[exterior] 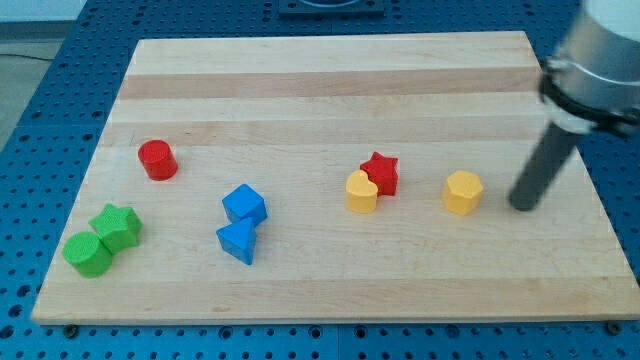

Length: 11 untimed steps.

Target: Move the red circle to the bottom left of the red star

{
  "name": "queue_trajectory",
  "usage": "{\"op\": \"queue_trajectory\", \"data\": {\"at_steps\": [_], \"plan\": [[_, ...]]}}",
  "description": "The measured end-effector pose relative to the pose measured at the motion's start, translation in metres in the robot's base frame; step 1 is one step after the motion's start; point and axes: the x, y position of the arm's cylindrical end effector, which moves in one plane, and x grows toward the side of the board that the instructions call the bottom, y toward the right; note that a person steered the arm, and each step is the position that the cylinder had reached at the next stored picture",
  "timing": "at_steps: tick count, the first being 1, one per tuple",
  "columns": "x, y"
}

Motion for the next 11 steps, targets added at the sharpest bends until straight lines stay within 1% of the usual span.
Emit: {"op": "queue_trajectory", "data": {"at_steps": [1, 2, 3, 4, 5, 6, 7, 8, 9, 10, 11], "plan": [[0.000, -0.082], [-0.063, -0.062], [-0.153, -0.112], [-0.175, -0.260], [-0.131, -0.389], [-0.058, -0.413], [-0.050, -0.453], [-0.028, -0.438], [-0.051, -0.333], [-0.071, -0.299], [-0.068, -0.274]]}}
